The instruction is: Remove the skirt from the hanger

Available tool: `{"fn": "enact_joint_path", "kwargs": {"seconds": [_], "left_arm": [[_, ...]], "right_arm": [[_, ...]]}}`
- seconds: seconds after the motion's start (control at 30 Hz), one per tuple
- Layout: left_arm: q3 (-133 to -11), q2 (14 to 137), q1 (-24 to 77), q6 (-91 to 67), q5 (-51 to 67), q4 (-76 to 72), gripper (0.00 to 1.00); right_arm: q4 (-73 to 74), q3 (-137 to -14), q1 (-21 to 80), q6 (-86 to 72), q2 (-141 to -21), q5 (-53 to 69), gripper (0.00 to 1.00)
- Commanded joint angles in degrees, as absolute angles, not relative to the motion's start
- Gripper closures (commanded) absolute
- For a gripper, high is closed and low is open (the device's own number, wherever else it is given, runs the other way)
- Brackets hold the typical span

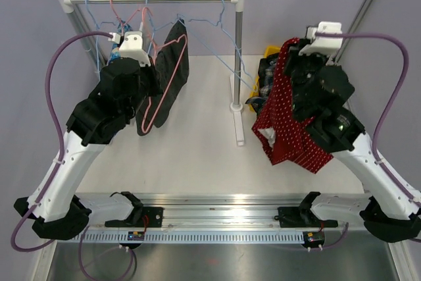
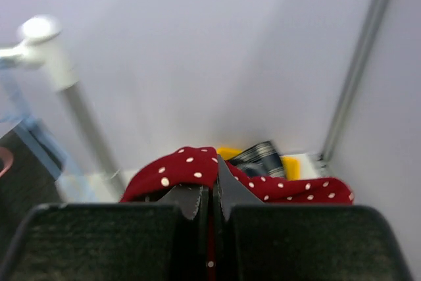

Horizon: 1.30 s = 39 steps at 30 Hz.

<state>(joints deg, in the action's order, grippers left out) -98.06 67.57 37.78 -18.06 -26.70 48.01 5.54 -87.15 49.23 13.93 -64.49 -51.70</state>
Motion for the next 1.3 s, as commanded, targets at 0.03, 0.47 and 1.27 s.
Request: {"fn": "enact_joint_path", "kwargs": {"seconds": [0.03, 0.47, 1.27], "left_arm": [[-96.5, 66.6, 38.9, -19.5, -26.0, 42.2, 1.0], [-100.7, 71.7, 39.6, -15.8, -27.0, 38.7, 1.0], [-126.5, 97.2, 38.8, -14.6, -23.8, 41.8, 0.99]], "right_arm": [[8.3, -98.4, 33.5, 11.4, -70.0, -42.0, 1.0], [11.4, -114.8, 13.3, 0.5, -98.4, -30.8, 1.0], [13.8, -51.2, 15.3, -22.9, -61.4, -9.5, 0.01]]}}
